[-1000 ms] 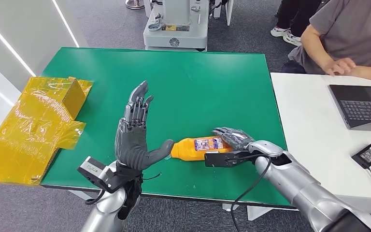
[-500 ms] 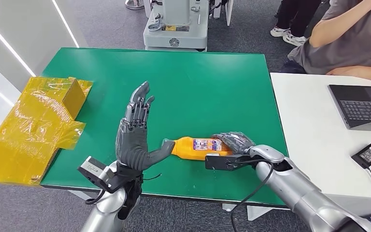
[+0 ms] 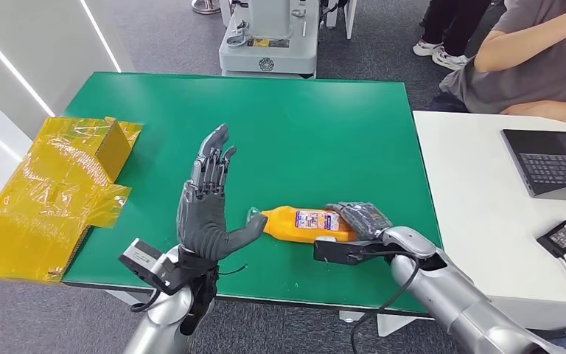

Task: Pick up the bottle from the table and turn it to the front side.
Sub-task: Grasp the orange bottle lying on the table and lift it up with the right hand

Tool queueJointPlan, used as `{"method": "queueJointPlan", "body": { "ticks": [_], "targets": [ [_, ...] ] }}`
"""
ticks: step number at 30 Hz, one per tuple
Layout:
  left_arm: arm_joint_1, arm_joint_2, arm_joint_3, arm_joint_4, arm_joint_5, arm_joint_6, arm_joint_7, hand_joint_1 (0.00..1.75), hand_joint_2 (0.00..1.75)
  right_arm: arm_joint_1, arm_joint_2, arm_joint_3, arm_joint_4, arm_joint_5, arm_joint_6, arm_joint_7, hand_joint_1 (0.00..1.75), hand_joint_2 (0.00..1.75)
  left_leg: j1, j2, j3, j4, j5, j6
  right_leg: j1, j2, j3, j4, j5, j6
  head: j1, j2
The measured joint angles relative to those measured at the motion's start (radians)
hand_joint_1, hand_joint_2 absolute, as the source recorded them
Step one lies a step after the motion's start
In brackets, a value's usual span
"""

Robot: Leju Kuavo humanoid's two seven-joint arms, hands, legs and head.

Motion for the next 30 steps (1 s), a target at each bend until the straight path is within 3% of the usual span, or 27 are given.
{"method": "queueJointPlan", "body": {
  "ticks": [11,23,30],
  "targets": [
    [-0.001,-0.001,0.011,0.000,0.010,0.081,-0.030,0.00,1.75,0.049,0.148,-0.191,-0.188,-0.020,-0.354,0.015,1.75,1.75,0.001,0.002,0.000,-0.001,0.000,0.000,0.000,0.002,-0.001,0.000,0.000,0.000,0.000,0.000],
    [0.004,-0.002,0.039,0.001,0.042,0.145,-0.049,0.00,1.75,0.231,0.245,-0.294,-0.364,-0.048,-0.599,-0.087,1.75,1.75,0.000,0.002,0.000,-0.001,0.000,0.000,0.000,0.001,-0.001,0.000,-0.001,0.000,0.000,0.000],
    [0.004,-0.003,0.050,0.002,0.065,0.144,-0.044,0.00,1.75,0.301,0.281,-0.303,-0.424,-0.029,-0.672,-0.143,1.75,1.75,0.000,0.002,0.000,-0.001,0.000,0.000,0.000,0.001,-0.002,0.000,-0.001,0.000,0.000,0.000]
  ]
}}
